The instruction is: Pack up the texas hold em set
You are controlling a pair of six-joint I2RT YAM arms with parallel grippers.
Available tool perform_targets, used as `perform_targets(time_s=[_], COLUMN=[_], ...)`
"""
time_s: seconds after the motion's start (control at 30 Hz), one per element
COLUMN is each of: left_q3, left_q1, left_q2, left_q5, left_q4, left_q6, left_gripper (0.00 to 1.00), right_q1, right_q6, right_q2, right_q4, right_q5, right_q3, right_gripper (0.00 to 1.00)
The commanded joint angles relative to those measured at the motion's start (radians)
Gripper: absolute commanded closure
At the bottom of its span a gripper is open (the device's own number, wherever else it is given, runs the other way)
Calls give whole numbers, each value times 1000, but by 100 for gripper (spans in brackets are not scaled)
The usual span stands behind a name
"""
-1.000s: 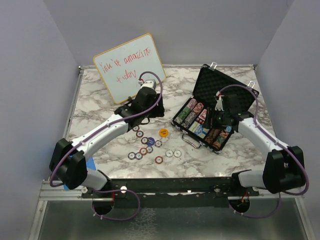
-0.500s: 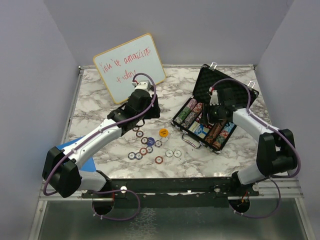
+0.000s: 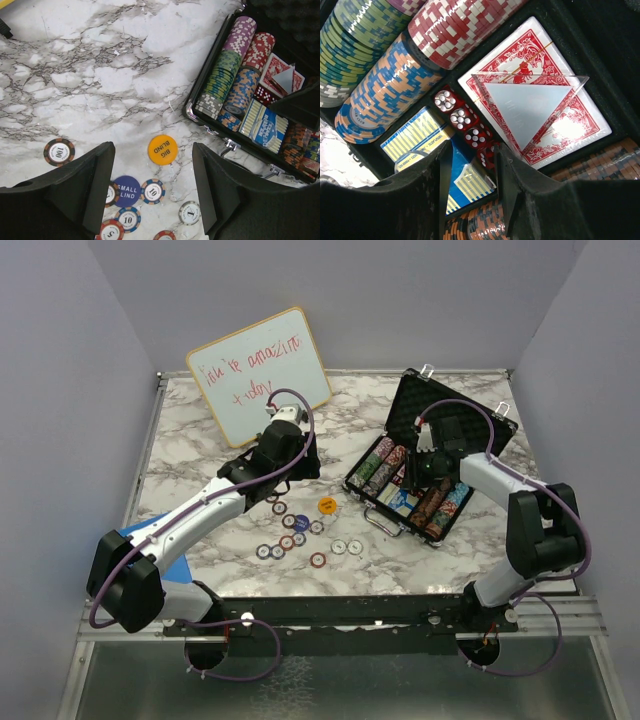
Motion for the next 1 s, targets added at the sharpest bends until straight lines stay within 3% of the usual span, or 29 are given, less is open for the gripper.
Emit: perform_targets(time_s=[0.0, 0.3, 0.47, 0.6, 0.73, 0.97], left_q3=[-16, -24, -23, -22, -22, -25], left_q1=[8, 7, 8, 8, 8, 8], left_q2=[7, 4, 0, -2, -1, 0], left_q5=[-3, -8, -9, -10, -13, -12], left_q4=[6, 6, 6, 6, 6, 6], left_q6=[7, 6, 6, 6, 6, 0], left_gripper=[30, 30, 30, 30, 30, 30], right_q1=[7, 7, 7, 7, 7, 12], right_q6=[-1, 9, 19, 33, 74, 274], right_q2=[32, 45, -21, -96, -131, -164], right_q4=[10, -4, -4, -2, -15, -27], right_q5=[17, 55, 73, 71, 104, 145], right_q3=[2, 7, 21, 20, 9, -53], right_gripper=[55, 46, 39, 39, 47, 74])
